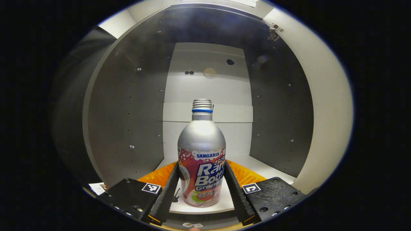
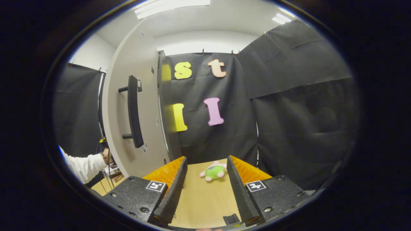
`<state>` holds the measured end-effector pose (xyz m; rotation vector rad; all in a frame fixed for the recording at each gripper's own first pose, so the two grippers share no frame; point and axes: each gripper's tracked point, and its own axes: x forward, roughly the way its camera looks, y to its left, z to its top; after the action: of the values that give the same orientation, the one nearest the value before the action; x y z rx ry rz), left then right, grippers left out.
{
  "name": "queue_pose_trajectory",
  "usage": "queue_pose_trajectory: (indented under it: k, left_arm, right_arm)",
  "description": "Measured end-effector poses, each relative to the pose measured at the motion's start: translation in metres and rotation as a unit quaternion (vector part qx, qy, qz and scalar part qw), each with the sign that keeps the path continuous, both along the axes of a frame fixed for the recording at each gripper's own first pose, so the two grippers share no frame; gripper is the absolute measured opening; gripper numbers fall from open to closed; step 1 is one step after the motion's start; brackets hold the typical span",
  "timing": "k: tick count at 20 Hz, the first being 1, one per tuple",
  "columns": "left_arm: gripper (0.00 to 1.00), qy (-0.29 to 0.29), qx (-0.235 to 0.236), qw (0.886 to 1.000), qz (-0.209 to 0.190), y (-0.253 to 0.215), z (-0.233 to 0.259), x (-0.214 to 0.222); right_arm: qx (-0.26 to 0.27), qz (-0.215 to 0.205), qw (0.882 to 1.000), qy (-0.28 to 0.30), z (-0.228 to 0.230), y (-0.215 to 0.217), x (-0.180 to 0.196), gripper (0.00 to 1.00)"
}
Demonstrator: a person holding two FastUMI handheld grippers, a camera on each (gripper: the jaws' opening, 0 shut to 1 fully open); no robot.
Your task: Open the cabinet door with the right hand, grasp the bottle in the cabinet with the left hand and place it on the coaster, then close the cabinet door with the right hand.
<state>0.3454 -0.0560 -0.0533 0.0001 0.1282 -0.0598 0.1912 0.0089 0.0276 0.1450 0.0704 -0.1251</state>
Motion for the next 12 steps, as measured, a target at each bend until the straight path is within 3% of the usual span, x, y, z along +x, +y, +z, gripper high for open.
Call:
queue_pose_trajectory:
  k: [7, 12]
  left_arm:
    - [0.76, -0.039, -0.017, 0.999, -0.019, 0.001, 0.044, -0.044]
    - [0.76, -0.043, -0.014, 0.999, -0.019, 0.017, 0.045, -0.095]
  right_arm:
    - [0.003, 0.025, 1.0, -0.011, 0.007, 0.014, 0.008, 0.77]
    - [-0.001, 0.045, 0.999, -0.025, 0.018, 0.03, 0.007, 0.77]
